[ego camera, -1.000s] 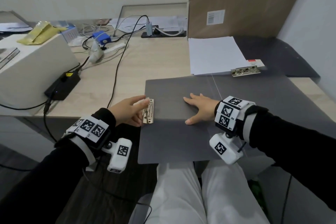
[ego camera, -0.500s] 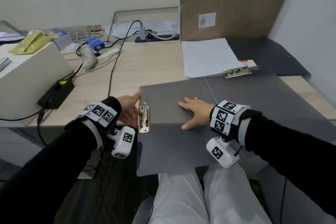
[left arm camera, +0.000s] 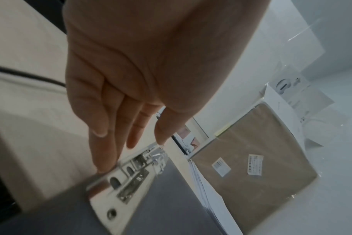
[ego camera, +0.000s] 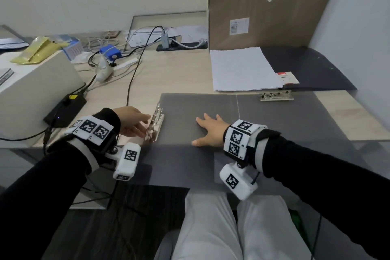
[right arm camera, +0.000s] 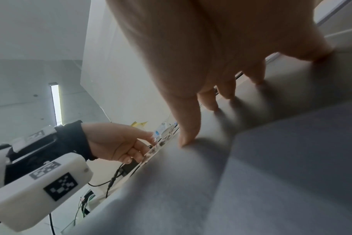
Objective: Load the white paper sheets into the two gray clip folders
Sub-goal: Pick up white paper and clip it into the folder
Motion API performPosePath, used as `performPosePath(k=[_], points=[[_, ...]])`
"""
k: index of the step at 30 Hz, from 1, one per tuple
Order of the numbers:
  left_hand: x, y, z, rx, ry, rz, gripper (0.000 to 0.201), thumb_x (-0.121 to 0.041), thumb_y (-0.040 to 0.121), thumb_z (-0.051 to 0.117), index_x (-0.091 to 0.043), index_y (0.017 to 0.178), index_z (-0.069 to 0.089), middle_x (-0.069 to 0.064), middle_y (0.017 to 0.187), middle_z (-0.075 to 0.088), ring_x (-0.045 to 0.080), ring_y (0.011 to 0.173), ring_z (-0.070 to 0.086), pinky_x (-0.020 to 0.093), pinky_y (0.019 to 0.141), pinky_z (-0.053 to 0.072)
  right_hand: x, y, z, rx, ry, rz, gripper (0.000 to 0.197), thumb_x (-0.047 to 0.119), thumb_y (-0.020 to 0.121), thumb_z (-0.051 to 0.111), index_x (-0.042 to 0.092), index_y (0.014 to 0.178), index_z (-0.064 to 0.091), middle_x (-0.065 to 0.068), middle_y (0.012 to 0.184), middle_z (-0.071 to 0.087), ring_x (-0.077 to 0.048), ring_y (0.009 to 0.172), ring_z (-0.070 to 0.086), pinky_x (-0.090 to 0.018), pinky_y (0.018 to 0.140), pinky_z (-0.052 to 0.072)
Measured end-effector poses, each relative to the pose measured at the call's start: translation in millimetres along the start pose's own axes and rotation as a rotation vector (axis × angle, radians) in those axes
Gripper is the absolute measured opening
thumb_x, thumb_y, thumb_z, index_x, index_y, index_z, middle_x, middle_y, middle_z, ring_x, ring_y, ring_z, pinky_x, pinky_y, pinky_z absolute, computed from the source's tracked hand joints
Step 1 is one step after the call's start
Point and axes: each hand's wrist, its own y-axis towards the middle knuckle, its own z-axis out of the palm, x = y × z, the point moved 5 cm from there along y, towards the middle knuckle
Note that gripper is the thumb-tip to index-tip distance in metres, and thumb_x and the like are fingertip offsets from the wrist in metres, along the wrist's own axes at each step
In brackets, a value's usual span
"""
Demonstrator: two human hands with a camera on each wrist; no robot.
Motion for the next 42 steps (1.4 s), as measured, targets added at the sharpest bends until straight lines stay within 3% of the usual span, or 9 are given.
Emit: performPosePath(k=[7, 11, 16, 20, 25, 29, 34, 38, 42], points=[[-8.6, -11.3, -18.3, -0.124, 0.117, 0.036, 0.036, -0.029, 0.093, 0.051, -0.001, 0.115, 0.057, 0.01, 0.099, 0.058, 0.024, 0.085, 0.057, 0.029, 0.063, 0.047, -17.3, -16.2, -25.2, -0.112, 0.145, -0.056, 0.076, 0.043, 0.087, 0.06, 0.024, 0.15, 0.023, -0.003, 0.161, 0.005, -0.023, 0.149, 0.005, -0.034, 0.119, 0.009], [-51.4, -24.7, -1.9, -0.233, 0.308, 0.3, 0.037, -0.026, 0.092, 0.052, -0.002, 0.118, 0.061, 0.014, 0.117, 0.062, 0.028, 0.108, 0.057, 0.034, 0.091, 0.047, -83.1, -46.7, -52.2, -0.158, 0.101, 0.041, 0.071, 0.038, 0.086, 0.063, 0.02, 0.147, 0.031, -0.002, 0.158, 0.022, -0.016, 0.145, 0.021, -0.023, 0.114, 0.016], [-116.7, -25.3, 56.8, -0.107, 0.328, 0.518, 0.034, -0.028, 0.091, 0.053, -0.01, 0.119, 0.062, 0.007, 0.121, 0.062, 0.016, 0.097, 0.054, 0.024, 0.086, 0.04, -167.3, -66.8, -56.6, -0.123, 0.041, 0.277, 0.089, 0.047, 0.081, 0.065, 0.022, 0.152, 0.017, -0.005, 0.16, 0.01, -0.023, 0.148, 0.012, -0.032, 0.119, 0.012], [-162.5, -24.9, 116.3, 0.06, 0.438, 0.591, 0.038, -0.025, 0.094, 0.048, -0.011, 0.128, 0.055, 0.006, 0.135, 0.054, 0.021, 0.124, 0.049, 0.021, 0.097, 0.033, -195.7, -72.1, -47.6, -0.02, -0.003, 0.339, 0.101, 0.053, 0.08, 0.063, 0.023, 0.153, 0.0, -0.005, 0.161, -0.006, -0.03, 0.148, -0.002, -0.041, 0.121, 0.007], [-193.5, -14.4, 164.6, 0.14, 0.547, 0.604, 0.049, -0.025, 0.096, 0.045, -0.01, 0.143, 0.038, 0.006, 0.151, 0.036, 0.02, 0.138, 0.034, 0.022, 0.11, 0.024, -200.1, -71.4, -37.7, 0.011, -0.017, 0.273, 0.1, 0.053, 0.083, 0.059, 0.022, 0.152, -0.007, -0.004, 0.16, -0.013, -0.03, 0.148, -0.009, -0.044, 0.12, 0.008], [-196.4, -1.5, 181.5, 0.146, 0.607, 0.614, 0.04, -0.027, 0.093, 0.051, -0.011, 0.13, 0.046, 0.012, 0.145, 0.042, 0.026, 0.13, 0.043, 0.028, 0.105, 0.033, -200.4, -75.2, -39.6, 0.03, -0.016, 0.236, 0.099, 0.052, 0.082, 0.061, 0.023, 0.153, -0.002, -0.001, 0.161, -0.009, -0.027, 0.149, -0.005, -0.041, 0.121, 0.009], [-181.0, 13.4, 180.6, 0.191, 0.722, 0.604, 0.084, -0.039, 0.085, 0.062, -0.016, 0.151, 0.014, 0.005, 0.16, 0.006, 0.021, 0.147, 0.01, 0.03, 0.119, 0.012, -192.3, -62.5, -69.5, -0.221, -0.141, 0.205, 0.077, 0.049, 0.083, 0.061, 0.023, 0.147, 0.028, 0.001, 0.153, 0.033, -0.021, 0.14, 0.033, -0.041, 0.113, 0.03], [-173.6, 13.4, 179.0, 0.238, 0.763, 0.629, 0.099, -0.044, 0.08, 0.066, -0.018, 0.151, 0.004, 0.003, 0.16, -0.006, 0.02, 0.148, -0.003, 0.032, 0.12, 0.004, -157.6, -32.9, -90.5, -0.271, -0.216, 0.109, 0.062, 0.038, 0.087, 0.057, 0.021, 0.143, 0.037, -0.003, 0.145, 0.042, -0.024, 0.135, 0.038, -0.038, 0.108, 0.036], [-164.8, 15.7, 181.2, 0.278, 0.787, 0.61, 0.102, -0.053, 0.079, 0.062, -0.026, 0.15, -0.006, -0.004, 0.159, -0.016, 0.019, 0.147, -0.015, 0.05, 0.118, 0.0, -144.7, -3.8, -94.2, -0.209, -0.313, 0.13, 0.049, 0.034, 0.088, 0.054, 0.018, 0.133, 0.044, -0.004, 0.14, 0.045, -0.026, 0.13, 0.042, -0.047, 0.101, 0.042]])
